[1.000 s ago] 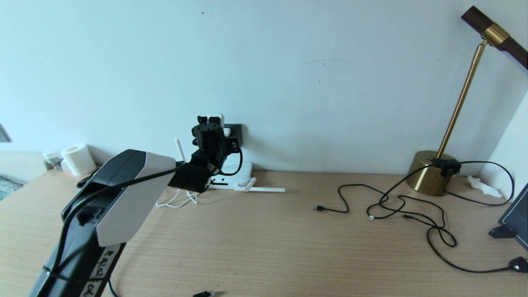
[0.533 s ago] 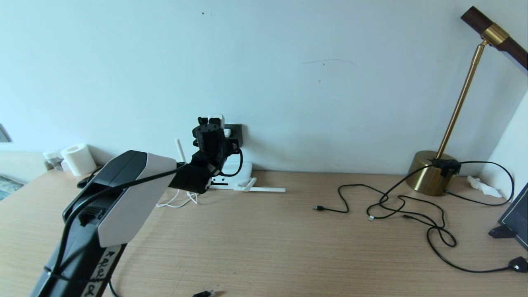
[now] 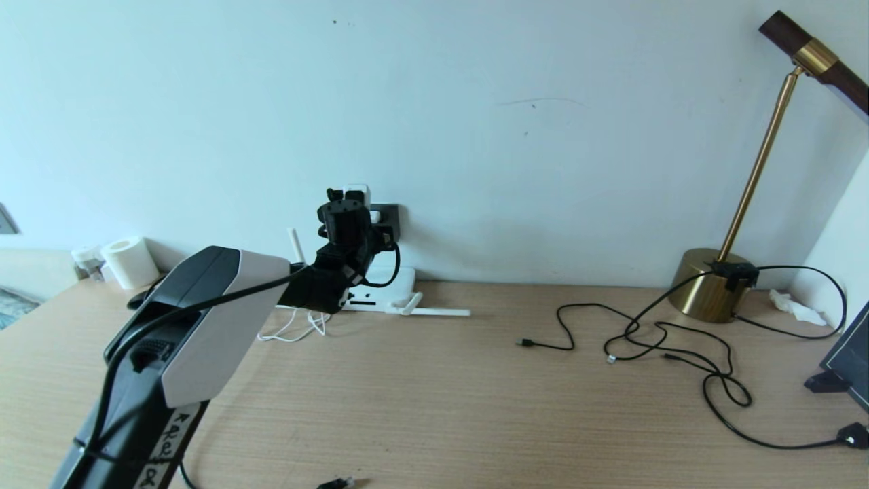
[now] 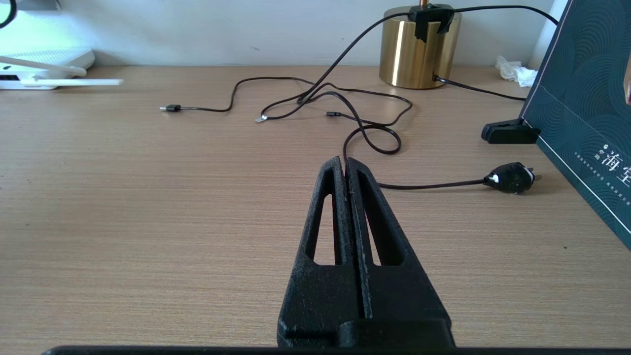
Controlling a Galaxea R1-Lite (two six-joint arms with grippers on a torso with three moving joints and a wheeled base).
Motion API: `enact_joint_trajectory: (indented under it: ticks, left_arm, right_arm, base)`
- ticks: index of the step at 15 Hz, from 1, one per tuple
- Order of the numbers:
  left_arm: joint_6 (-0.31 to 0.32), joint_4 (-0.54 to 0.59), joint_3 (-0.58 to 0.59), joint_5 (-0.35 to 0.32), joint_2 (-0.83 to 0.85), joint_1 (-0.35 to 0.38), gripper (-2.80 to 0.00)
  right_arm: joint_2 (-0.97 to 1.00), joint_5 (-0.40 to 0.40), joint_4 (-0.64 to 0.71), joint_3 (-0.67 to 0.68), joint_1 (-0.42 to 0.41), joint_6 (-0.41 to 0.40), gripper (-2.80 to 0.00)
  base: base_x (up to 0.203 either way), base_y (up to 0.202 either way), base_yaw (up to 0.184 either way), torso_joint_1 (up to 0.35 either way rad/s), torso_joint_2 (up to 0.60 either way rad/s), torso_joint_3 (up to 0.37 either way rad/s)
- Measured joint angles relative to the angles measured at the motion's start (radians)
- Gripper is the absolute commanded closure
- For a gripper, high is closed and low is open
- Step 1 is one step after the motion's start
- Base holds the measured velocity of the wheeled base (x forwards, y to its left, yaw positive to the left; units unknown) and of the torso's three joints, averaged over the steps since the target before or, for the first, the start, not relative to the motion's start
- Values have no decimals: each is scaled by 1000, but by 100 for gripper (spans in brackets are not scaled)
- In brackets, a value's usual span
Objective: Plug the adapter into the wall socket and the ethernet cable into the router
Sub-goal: Plug plug into socket
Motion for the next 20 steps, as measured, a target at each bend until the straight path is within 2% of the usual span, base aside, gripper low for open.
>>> enact_joint_trajectory:
  ticks: [20]
  left_arm:
    - [0, 3, -5, 9, -1, -2, 0]
  right_arm:
    - [0, 0, 0, 0, 0, 0, 0]
  base:
    - [0, 0, 0, 0, 0, 0]
